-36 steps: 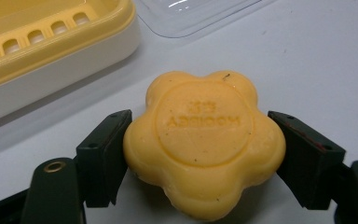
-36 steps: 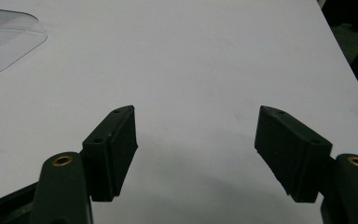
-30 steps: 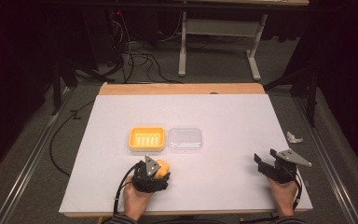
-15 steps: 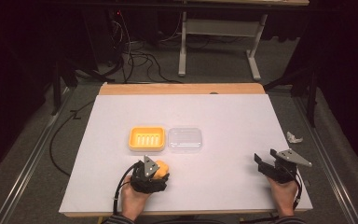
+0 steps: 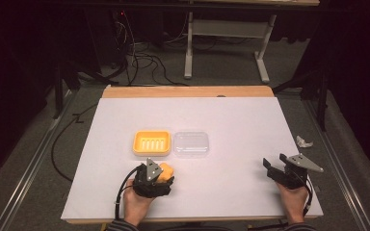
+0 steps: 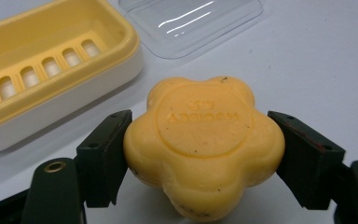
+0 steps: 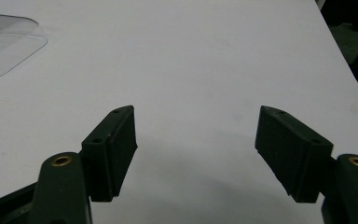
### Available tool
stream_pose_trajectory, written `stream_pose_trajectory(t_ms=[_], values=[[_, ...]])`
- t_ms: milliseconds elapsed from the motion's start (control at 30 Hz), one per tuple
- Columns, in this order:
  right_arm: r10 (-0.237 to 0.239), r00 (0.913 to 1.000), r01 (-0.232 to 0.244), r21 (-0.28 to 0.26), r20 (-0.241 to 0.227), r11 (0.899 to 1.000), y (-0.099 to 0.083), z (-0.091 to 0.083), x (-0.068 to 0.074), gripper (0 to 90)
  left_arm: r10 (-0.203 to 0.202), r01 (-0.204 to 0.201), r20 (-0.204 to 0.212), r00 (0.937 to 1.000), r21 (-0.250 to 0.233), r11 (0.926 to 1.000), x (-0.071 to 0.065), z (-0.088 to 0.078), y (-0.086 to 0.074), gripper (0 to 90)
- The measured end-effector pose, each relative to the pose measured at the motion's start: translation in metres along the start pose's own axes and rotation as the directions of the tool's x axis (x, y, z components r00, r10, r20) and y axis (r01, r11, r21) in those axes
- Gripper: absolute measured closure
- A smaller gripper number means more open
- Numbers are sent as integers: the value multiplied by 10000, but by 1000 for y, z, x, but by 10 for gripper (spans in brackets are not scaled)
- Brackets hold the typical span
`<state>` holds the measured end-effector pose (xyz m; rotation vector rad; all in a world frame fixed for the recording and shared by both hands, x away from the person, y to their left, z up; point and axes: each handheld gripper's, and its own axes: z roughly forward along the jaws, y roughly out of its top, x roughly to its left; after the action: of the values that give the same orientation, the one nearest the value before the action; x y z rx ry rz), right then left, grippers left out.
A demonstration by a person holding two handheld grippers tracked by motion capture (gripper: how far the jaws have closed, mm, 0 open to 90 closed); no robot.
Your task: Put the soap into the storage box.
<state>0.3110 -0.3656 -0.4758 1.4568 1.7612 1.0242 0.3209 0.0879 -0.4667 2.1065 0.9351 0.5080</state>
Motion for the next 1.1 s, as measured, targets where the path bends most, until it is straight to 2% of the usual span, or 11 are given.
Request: stream_pose_trajectory(t_ms=[633,1100], values=[[36,10000,-36,-11,6,10000,0,0,0,294,-130,139,247,9996,-388,9992,7,-12,10,260],[-13,10000,13,-13,32,10000,0,0,1,296,-469,495,348,9983,-781,9957,24,-24,19,260]])
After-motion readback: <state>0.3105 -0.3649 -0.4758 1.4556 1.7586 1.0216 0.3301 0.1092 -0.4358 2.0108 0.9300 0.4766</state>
